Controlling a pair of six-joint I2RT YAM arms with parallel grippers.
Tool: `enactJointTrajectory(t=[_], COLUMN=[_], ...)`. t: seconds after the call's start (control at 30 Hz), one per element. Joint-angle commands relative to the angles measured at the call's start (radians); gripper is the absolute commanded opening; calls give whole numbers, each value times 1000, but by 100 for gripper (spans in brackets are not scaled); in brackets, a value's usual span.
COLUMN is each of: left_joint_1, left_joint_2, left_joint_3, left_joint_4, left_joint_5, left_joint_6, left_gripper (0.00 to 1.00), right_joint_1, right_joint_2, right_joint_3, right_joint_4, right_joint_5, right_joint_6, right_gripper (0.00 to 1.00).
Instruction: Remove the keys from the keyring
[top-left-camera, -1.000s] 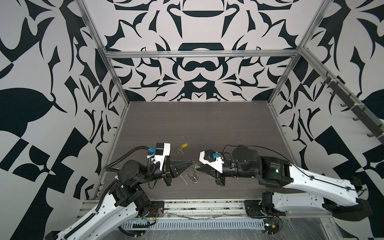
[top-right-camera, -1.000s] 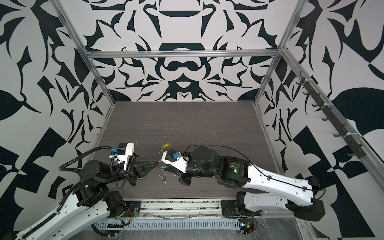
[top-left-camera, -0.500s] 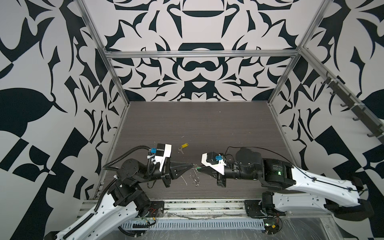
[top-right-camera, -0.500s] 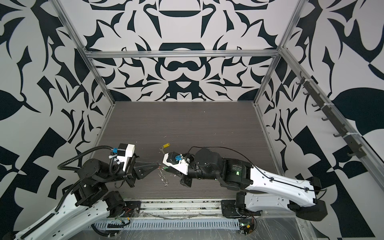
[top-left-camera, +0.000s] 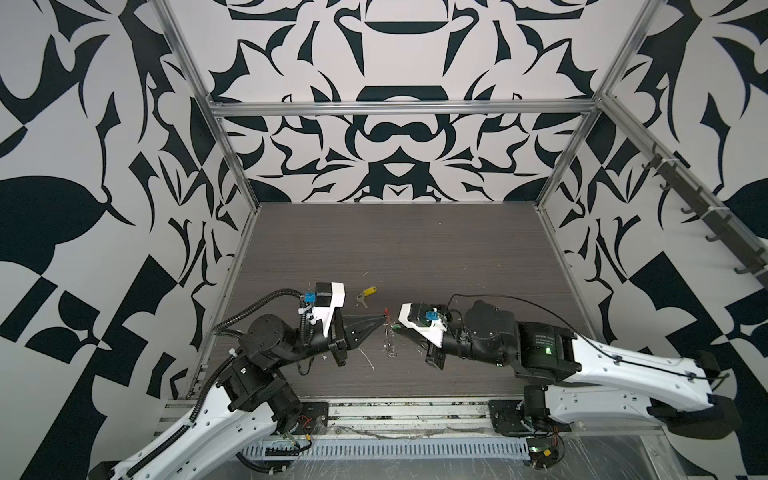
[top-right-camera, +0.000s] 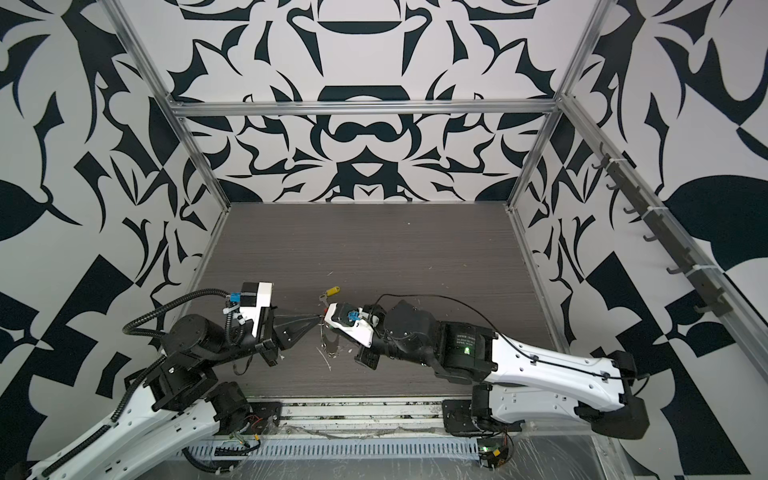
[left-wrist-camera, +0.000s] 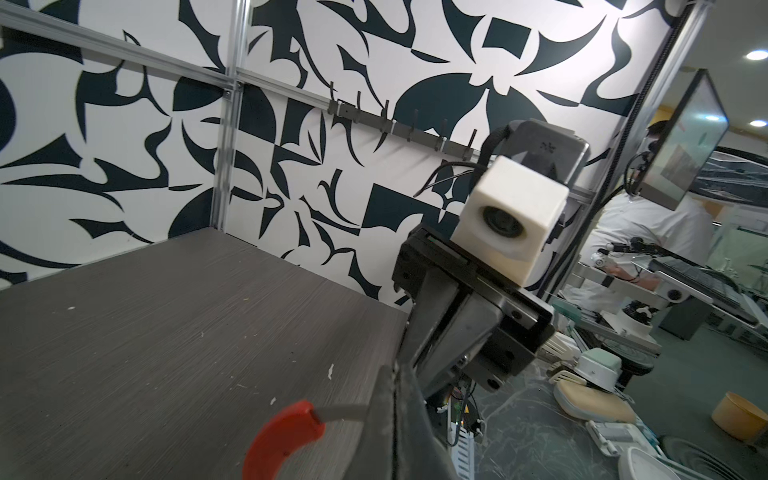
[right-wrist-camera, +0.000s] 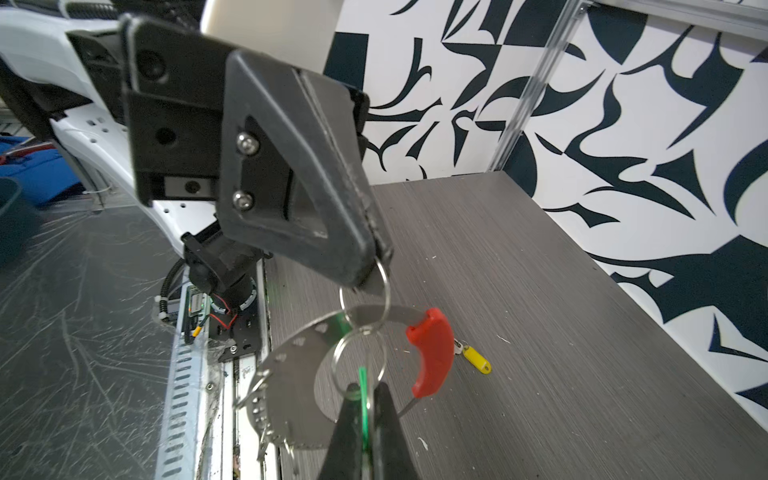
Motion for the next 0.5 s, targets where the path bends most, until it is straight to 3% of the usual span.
enactJointTrajectory(t=[0.0,0.2,0.47], left_joint_1=[2,-31,-213], left_joint_2=[2,64,122], left_joint_3=[3,-43,-59], left_joint_4=[139,253,294], left_joint_5=[-119,-204,-457], left_joint_6=[41,104,296], left_gripper=[0,0,0], right_joint_1=[1,0,-3], right_joint_2=[-5,-3,-25], right_joint_3=[-37,-101,-193], right_joint_4=[4,78,179], right_joint_5=[87,148,214], right_joint_6=[6,35,39], right_gripper=[0,0,0])
